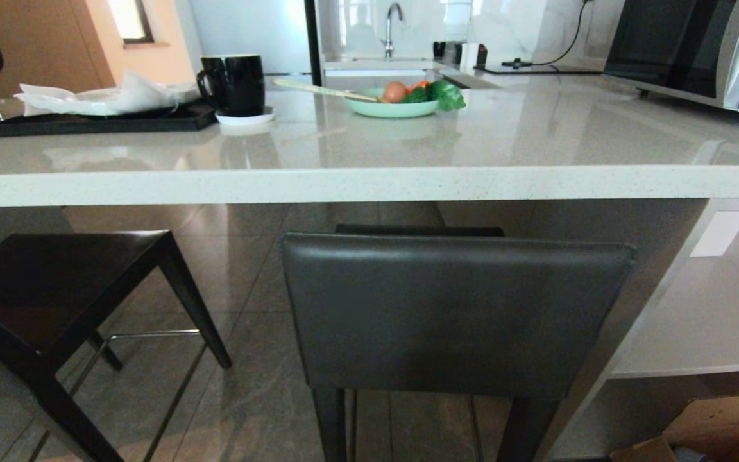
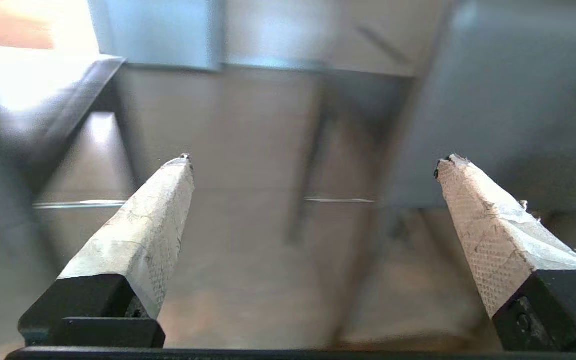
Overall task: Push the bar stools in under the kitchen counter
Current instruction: Pull the gray chair out from under the dining table
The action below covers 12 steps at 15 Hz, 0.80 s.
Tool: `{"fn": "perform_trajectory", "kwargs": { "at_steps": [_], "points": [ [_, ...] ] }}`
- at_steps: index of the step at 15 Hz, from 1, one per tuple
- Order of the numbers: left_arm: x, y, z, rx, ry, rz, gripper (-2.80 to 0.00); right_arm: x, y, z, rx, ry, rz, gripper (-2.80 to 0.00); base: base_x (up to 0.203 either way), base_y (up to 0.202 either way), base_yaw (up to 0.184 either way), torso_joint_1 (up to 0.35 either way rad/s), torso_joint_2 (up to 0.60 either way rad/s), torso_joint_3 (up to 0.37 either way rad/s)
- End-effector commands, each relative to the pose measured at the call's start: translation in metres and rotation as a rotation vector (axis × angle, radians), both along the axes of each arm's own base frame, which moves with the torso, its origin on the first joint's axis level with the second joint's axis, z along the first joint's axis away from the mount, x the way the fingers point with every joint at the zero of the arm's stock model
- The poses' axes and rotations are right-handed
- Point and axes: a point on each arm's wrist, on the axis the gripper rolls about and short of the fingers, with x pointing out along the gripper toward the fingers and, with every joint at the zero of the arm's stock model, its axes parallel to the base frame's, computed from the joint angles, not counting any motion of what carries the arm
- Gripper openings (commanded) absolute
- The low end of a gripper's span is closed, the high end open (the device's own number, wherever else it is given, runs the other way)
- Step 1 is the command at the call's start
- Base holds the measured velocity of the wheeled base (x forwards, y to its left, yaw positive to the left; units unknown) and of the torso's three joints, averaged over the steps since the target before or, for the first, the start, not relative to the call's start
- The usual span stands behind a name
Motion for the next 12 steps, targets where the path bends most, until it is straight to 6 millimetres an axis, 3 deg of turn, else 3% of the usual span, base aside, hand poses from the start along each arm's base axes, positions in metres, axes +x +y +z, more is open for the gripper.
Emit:
{"fn": "perform_trajectory", "kwargs": {
  "at_steps": [1,3,6,9,12],
  "points": [
    [0.026,-0.001,0.025,-0.025,0.107,-0.055,0.00,0.027,0.002,0.021,-0.002,0.070,0.049,0.00,0.000,0.000,0.000,0.000,0.00,0.000],
    [0.050,-0.005,0.034,0.012,0.085,-0.221,0.00,0.035,0.006,0.037,0.016,0.019,0.235,0.00,0.000,0.000,0.000,0.000,0.00,0.000],
    [0.075,-0.018,0.035,0.062,0.093,-0.409,0.00,0.046,0.014,0.034,0.129,0.117,0.429,0.00,0.000,0.000,0.000,0.000,0.00,0.000],
    [0.088,-0.022,0.041,0.051,0.061,-0.408,0.00,0.055,0.016,0.034,0.134,0.157,0.416,0.00,0.000,0.000,0.000,0.000,0.00,0.000],
    [0.091,-0.014,0.047,0.025,0.040,-0.275,0.00,0.056,0.013,0.042,0.142,0.122,0.307,0.00,0.000,0.000,0.000,0.000,0.00,0.000]
  ]
}}
